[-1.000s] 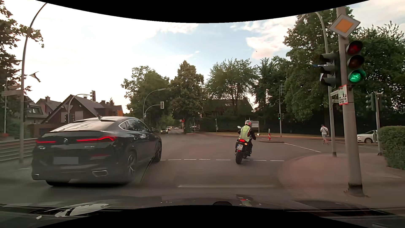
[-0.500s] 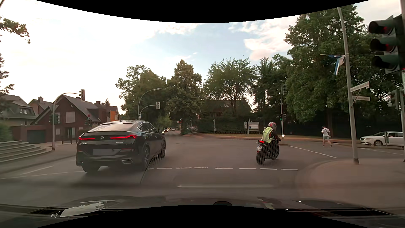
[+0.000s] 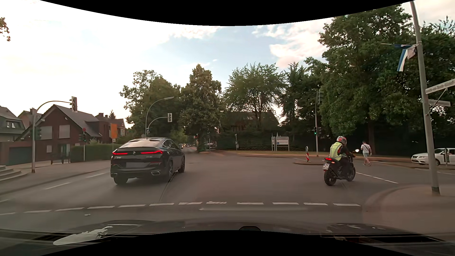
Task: Follow the waypoints while adhering to traffic rules and regulations
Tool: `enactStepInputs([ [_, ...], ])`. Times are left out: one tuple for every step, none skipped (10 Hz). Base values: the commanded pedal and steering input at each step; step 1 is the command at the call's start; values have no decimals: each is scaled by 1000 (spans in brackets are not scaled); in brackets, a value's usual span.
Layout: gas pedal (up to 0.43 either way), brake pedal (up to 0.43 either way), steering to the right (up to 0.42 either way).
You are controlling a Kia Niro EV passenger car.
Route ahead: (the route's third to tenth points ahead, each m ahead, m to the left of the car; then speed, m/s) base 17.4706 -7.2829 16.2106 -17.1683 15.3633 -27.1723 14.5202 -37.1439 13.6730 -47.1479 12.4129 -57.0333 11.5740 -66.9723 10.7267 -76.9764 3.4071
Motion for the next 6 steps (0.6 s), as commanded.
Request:
enactStepInputs([
  [67,0,86],
  [59,0,102],
  [59,0,119],
  [59,0,131],
  [59,0,147],
  [59,0,158],
])
